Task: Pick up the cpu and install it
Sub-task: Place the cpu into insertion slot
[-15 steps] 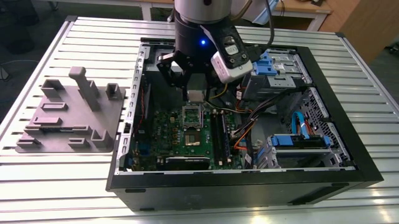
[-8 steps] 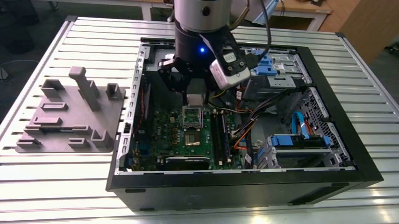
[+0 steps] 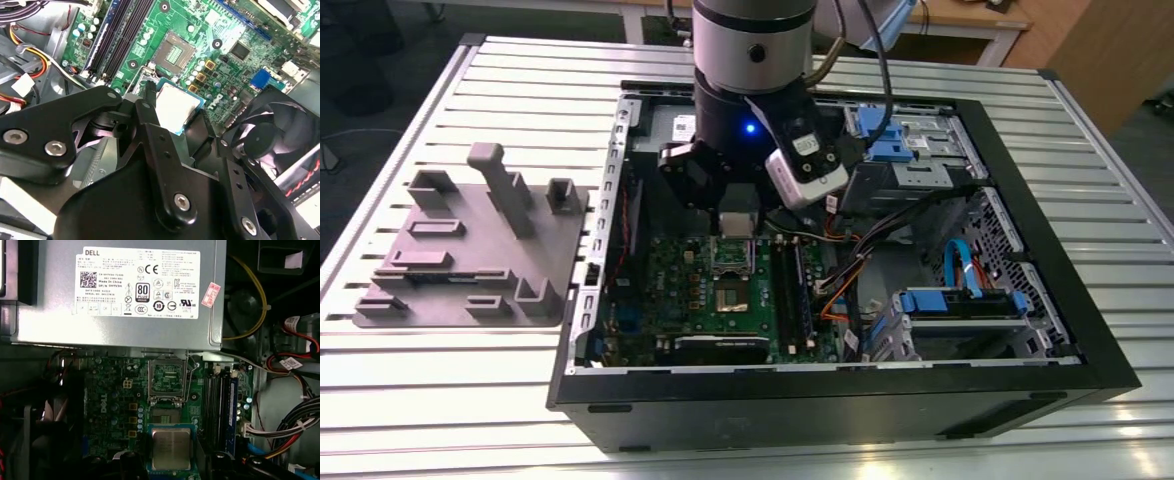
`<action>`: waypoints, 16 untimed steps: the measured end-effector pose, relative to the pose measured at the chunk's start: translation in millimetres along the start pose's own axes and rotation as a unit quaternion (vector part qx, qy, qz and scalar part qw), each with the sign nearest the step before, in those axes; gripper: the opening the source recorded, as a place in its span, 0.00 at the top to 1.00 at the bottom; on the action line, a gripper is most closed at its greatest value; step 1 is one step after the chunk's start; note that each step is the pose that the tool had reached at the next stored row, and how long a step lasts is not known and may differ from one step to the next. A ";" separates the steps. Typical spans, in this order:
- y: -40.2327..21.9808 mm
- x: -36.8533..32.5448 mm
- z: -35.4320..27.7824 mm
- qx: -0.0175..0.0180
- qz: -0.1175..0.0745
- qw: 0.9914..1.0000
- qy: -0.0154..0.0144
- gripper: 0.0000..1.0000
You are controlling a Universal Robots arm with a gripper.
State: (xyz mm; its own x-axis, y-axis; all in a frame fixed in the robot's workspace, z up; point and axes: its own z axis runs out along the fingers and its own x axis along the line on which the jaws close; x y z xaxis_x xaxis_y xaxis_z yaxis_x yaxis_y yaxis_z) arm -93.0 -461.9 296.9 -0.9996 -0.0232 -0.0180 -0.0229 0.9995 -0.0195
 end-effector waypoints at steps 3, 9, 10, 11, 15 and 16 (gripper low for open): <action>0.0 0.0 0.0 0.000 0.000 1.000 0.000 0.53; -3.7 0.2 5.0 0.000 0.000 1.000 0.000 0.53; -3.9 0.3 6.7 0.000 0.001 1.000 0.000 0.53; -3.9 0.3 8.4 0.000 0.002 1.000 0.000 0.53; -4.7 0.3 14.1 0.000 0.004 1.000 0.000 0.53; -5.1 0.4 14.6 0.000 0.004 1.000 0.000 0.53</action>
State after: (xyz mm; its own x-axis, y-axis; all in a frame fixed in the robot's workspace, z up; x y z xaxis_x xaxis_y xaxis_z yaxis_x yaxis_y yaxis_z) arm -93.0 -467.3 282.4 -0.9997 -0.0148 -0.0178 -0.0144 0.9997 -0.0198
